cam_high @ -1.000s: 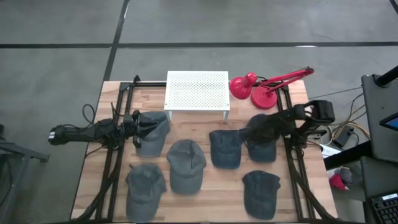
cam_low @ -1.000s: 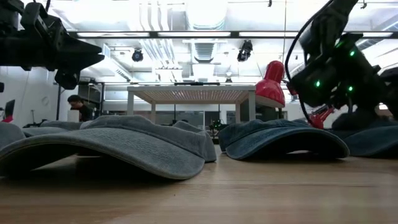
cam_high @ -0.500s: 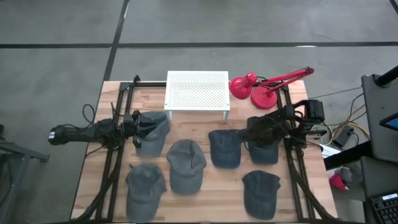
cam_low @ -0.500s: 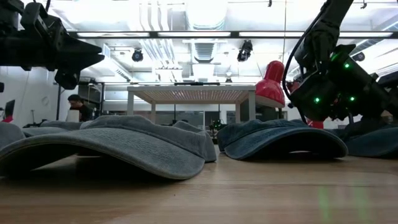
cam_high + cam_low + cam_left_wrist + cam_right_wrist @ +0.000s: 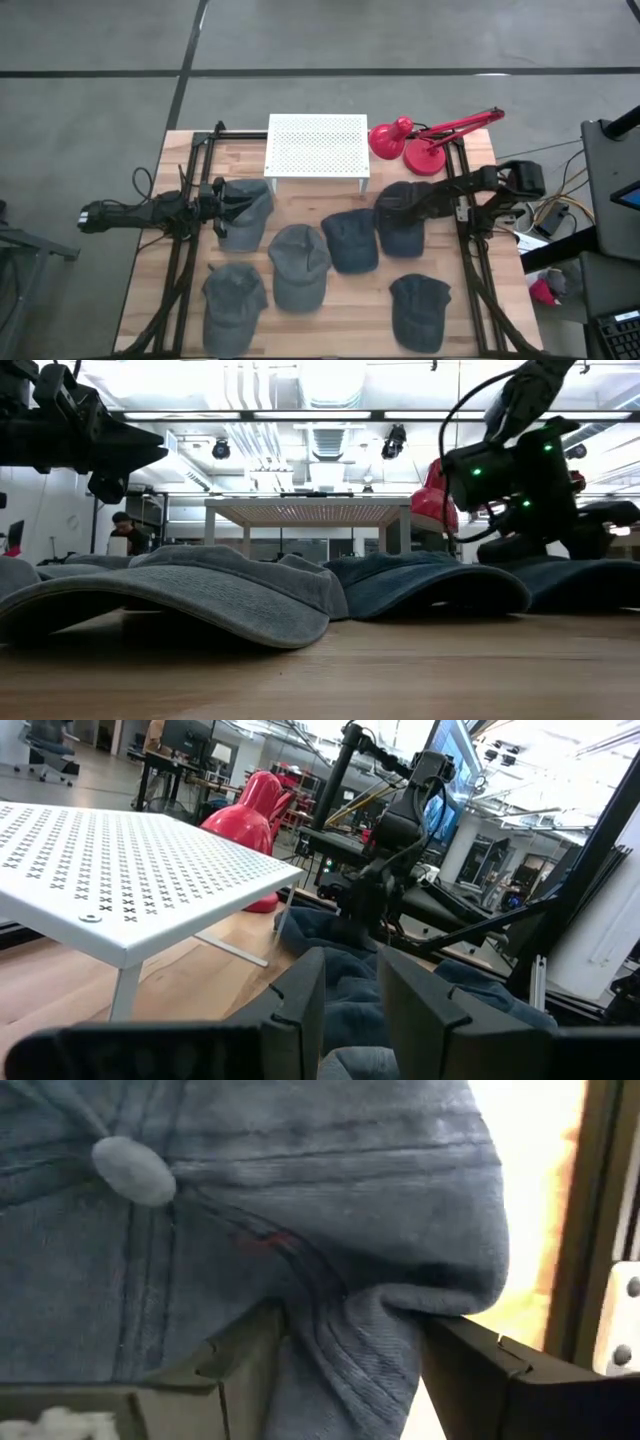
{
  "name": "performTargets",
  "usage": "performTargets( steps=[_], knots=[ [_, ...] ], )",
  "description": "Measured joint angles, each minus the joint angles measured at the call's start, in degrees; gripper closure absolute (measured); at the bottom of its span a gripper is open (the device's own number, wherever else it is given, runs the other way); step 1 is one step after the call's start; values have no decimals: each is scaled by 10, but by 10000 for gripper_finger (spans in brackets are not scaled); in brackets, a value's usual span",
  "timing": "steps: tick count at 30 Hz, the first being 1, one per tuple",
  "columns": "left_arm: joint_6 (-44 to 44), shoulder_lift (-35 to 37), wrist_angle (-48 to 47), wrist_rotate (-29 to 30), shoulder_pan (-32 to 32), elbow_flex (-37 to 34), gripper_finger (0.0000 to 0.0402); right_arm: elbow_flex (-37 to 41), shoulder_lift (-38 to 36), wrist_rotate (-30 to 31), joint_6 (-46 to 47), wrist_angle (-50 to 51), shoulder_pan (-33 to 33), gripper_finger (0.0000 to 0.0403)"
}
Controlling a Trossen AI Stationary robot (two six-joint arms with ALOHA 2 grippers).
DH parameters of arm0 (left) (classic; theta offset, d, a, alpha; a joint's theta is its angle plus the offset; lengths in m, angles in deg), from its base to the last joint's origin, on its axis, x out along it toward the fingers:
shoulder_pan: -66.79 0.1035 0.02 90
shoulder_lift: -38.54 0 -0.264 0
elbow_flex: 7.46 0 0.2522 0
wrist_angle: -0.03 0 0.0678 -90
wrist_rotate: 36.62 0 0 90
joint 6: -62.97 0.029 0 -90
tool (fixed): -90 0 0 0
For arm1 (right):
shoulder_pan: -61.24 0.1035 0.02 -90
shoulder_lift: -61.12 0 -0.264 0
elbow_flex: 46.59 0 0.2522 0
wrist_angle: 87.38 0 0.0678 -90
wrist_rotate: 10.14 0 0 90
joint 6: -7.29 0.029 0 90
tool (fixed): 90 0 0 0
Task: Pick & Place hat
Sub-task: Put the top right black cap on the shelf
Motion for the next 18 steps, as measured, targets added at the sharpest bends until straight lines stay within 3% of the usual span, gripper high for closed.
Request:
performTargets(
  steps=[9,18],
  knots=[
    [0,-1,0,0,0,0,303,23,-20,10,2,18,-1,207],
    [0,-2,0,0,0,0,303,45,-28,4,-20,25,-1,353]
  ],
)
